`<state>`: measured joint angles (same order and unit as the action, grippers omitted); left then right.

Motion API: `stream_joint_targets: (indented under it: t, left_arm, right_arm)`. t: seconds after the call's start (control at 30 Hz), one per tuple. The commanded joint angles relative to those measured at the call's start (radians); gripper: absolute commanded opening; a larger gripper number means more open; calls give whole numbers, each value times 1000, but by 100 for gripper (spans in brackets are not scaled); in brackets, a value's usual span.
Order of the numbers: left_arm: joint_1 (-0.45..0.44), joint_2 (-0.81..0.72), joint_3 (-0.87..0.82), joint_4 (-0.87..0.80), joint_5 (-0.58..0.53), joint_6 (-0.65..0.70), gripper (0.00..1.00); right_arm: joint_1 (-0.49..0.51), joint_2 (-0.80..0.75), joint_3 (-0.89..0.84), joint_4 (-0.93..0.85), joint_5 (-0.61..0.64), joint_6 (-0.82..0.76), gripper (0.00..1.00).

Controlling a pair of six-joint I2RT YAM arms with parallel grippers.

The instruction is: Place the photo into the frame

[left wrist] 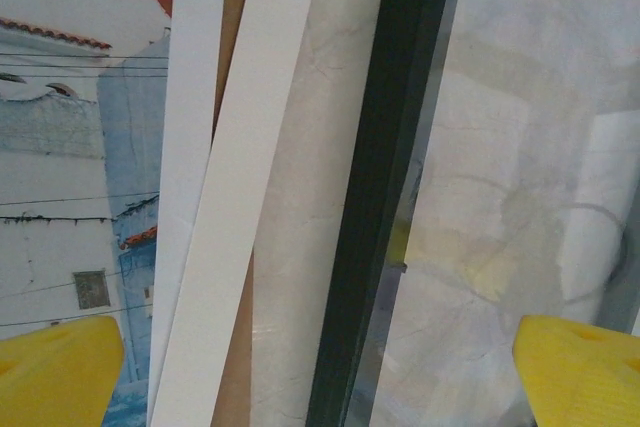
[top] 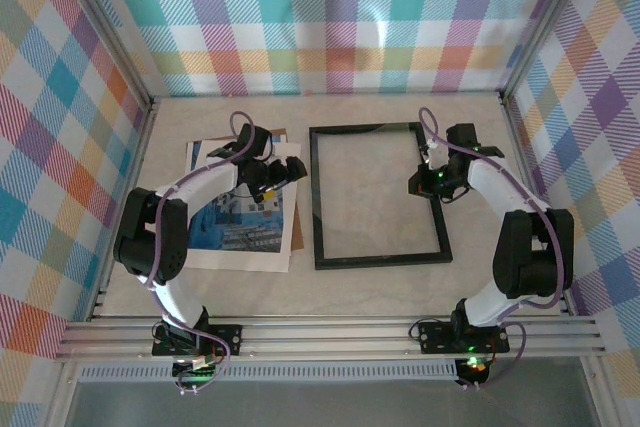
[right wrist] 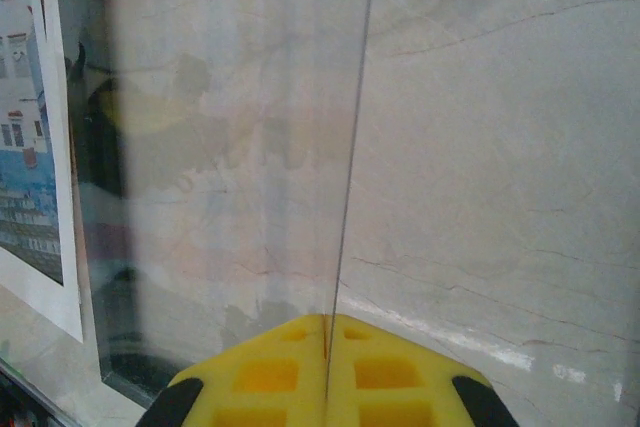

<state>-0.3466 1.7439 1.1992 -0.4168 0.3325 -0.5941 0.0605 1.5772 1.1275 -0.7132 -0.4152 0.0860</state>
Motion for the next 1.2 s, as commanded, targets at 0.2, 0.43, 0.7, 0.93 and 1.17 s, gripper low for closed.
stream_joint_targets:
  t: [0.2,0.43,0.7,0.93,1.17]
  left_arm:
    - [-8,-3,-1,-34,14,31,100]
    - [-8,-4,7,-49,10,33,100]
    - [-8,1,26,-63,7,37,100]
    - [-8,12,31,-67,17,42,100]
    - [-8,16,31,-70,24,45,100]
  right_arm:
    - [8,21,97,-46,-9,-60,0]
    - [8,17,95,-32,-27,-73,0]
    - [7,-2,82,-46,10,-62,0]
    - [9,-32,77,-56,33,-64,0]
    - [9,-40,93,-66,41,-78,0]
